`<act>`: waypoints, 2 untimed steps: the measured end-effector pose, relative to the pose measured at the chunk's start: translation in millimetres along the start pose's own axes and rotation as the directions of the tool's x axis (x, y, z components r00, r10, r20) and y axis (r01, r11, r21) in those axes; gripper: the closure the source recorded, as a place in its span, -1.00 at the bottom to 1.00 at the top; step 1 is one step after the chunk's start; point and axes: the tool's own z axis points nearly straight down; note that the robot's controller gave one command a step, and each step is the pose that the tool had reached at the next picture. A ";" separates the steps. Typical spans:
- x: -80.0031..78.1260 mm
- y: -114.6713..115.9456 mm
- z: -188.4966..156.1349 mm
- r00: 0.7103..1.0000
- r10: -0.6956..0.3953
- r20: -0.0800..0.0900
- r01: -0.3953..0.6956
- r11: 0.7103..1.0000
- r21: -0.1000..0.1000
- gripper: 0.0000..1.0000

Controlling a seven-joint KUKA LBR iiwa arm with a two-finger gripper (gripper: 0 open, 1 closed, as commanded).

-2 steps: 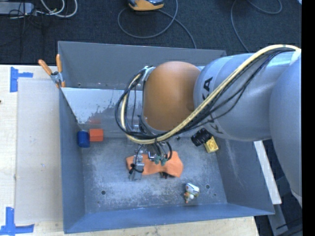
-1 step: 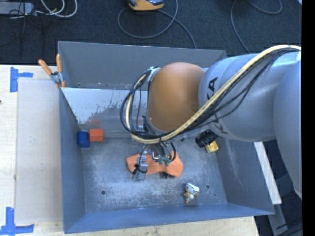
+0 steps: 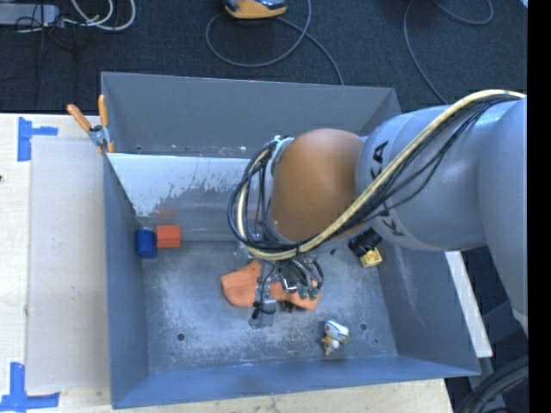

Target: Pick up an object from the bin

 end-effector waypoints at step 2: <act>12.0 -69.4 94.0 1.000 -0.012 0.004 0.012 1.000 0.002 1.00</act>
Offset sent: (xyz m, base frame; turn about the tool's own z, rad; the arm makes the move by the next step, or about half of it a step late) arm -0.0022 -0.0466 -0.0556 0.0412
